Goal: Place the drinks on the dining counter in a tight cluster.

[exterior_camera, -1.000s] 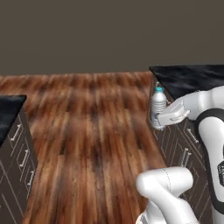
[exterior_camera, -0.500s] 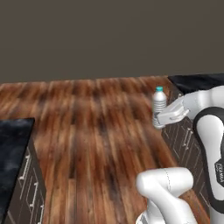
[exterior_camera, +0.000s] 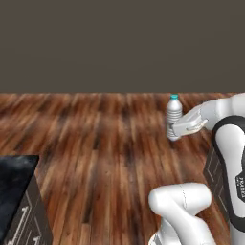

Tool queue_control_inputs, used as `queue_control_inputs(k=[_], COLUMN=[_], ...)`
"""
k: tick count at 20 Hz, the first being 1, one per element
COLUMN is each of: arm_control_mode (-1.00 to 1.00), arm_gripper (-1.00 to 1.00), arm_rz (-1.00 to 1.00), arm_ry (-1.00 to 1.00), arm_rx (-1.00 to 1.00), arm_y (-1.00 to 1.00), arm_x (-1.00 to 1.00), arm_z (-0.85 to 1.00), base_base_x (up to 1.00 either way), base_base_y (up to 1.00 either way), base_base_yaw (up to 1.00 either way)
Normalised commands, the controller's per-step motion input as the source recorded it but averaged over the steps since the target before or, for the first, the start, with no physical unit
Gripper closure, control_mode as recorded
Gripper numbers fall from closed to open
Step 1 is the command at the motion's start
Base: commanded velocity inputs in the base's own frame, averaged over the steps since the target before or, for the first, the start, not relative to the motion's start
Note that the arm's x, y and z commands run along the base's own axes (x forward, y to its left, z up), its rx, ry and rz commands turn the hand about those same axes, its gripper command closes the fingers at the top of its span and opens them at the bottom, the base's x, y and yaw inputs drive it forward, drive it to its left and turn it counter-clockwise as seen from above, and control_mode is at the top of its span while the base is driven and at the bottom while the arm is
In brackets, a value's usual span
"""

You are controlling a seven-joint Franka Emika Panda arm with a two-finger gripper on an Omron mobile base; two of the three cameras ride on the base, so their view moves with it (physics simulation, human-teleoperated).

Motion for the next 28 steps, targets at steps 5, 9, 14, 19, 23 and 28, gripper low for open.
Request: queue_control_inputs(k=[5,9,14,19,23,28], arm_control_mode=[1.0,1.0,1.0,1.0,1.0,1.0], arm_gripper=[1.0,1.0,1.0,1.0,1.0,1.0], arm_rz=[0.0,0.0,0.0,0.0,0.0,0.0], arm_ry=[0.0,0.0,0.0,0.0,0.0,0.0], arm_rx=[0.0,0.0,0.0,0.0,0.0,0.0], arm_y=[0.0,0.0,0.0,0.0,0.0,0.0], arm_x=[0.0,0.0,0.0,0.0,0.0,0.0], arm_z=[0.0,0.0,0.0,0.0,0.0,0.0], base_base_x=[1.0,1.0,1.0,0.99,0.92,0.85], base_base_y=[-0.45,-0.08,-0.05,-0.34,-0.59,-0.36], base_base_yaw=[0.55,0.76,0.77,0.72,0.66,0.8])
